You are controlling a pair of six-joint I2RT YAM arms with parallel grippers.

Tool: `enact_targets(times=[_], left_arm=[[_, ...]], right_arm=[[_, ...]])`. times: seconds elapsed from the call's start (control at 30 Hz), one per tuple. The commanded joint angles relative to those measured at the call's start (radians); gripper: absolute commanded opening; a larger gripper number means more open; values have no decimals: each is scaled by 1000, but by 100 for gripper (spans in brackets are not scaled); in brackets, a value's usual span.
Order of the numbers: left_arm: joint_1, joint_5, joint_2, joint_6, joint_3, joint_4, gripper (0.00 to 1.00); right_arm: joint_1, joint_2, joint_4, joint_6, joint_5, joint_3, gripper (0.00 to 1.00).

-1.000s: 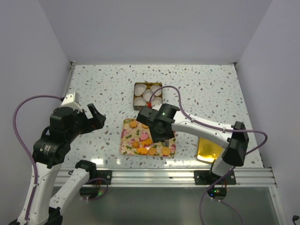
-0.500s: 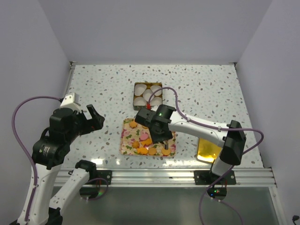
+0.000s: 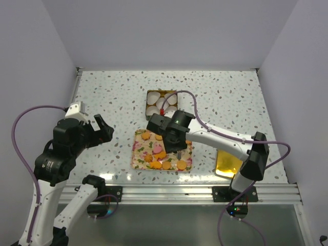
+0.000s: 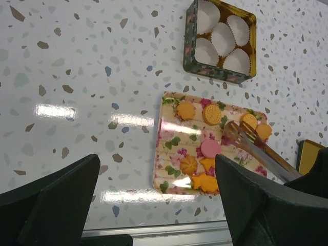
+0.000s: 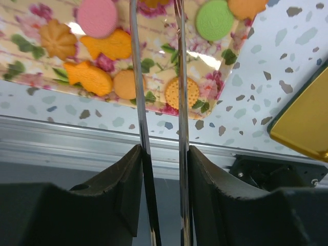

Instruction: Pack the cookies

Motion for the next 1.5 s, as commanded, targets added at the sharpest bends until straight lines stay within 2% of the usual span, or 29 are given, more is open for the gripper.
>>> enact_targets(times=[0.0,0.2,0.37,0.53,0.73,1.0,1.47], left_arm=[[-7,-12,-3,27,43,-6,100],[-7,-26,5,38,57,0,100],[-7,-21,22,44,66,14,100],[-8,-18,51,49,88,23,100],[-14,-20,79,55,97,26,100],[-23,-32,114,66,102,22,100],[-28,-78,186,83,106,29,100]], right_arm=[[-1,-20,-96,24,76,128,40],[-8,14,-185,6,122,329,40],[-59,109,-203,-63,121,537,40],[-165,208,-180,-134,74,692,40],[-258,320,-81,-204,17,793,40],[-323,419,76,-238,-61,847,40],[-424,557,231,-249,-181,853,40]])
